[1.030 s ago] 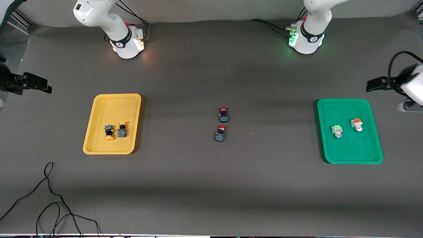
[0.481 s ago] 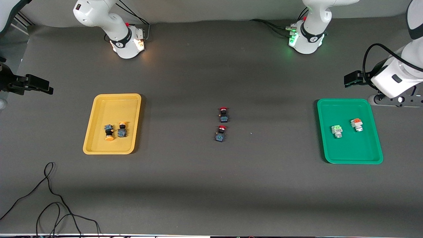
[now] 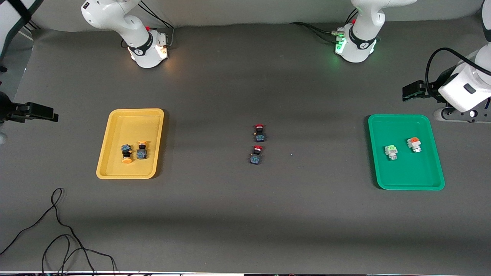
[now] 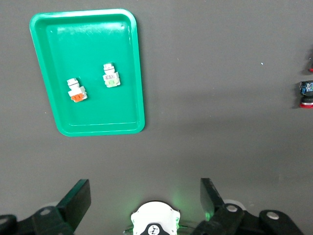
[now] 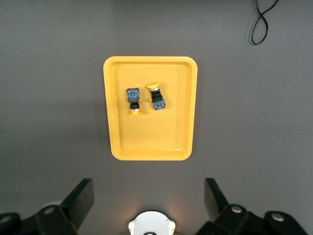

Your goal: Place green and yellow buttons in trays

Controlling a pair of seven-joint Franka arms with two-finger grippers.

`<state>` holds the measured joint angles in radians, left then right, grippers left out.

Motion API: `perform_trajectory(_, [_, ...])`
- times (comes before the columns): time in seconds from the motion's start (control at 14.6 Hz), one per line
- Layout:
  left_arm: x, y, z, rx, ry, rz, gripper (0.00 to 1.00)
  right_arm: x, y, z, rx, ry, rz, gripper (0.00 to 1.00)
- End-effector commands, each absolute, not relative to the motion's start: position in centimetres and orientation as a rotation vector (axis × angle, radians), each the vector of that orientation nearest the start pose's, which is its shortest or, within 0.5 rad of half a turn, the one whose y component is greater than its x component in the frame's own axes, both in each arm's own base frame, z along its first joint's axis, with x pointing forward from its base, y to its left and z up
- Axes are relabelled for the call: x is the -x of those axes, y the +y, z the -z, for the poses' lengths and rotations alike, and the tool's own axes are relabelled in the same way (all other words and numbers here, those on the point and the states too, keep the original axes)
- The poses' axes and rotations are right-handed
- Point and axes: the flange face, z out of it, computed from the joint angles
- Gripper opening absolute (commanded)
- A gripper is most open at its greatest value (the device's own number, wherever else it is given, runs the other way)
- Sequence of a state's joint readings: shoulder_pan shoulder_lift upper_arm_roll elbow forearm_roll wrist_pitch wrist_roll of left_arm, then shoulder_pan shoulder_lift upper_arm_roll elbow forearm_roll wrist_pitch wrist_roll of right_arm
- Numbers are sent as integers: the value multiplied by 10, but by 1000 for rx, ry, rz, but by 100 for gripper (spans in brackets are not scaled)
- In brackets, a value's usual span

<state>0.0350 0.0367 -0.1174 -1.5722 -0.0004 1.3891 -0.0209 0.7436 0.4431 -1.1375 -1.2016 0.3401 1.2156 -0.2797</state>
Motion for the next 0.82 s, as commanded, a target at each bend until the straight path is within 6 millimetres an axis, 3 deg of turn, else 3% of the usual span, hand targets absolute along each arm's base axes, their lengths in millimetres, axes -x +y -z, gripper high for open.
perform_trajectory(0.0, [-539, -44, -597, 3130, 96, -321, 100, -582, -40, -637, 3117, 38, -327, 100])
perform_trajectory(0.41, [-542, -45, -599, 3116, 100, -302, 100, -573, -48, -635, 3098, 38, -353, 100])
perform_trajectory(0.76, [-545, -44, -600, 3113, 100, -274, 100, -532, -56, -629, 3121, -5, -286, 100])
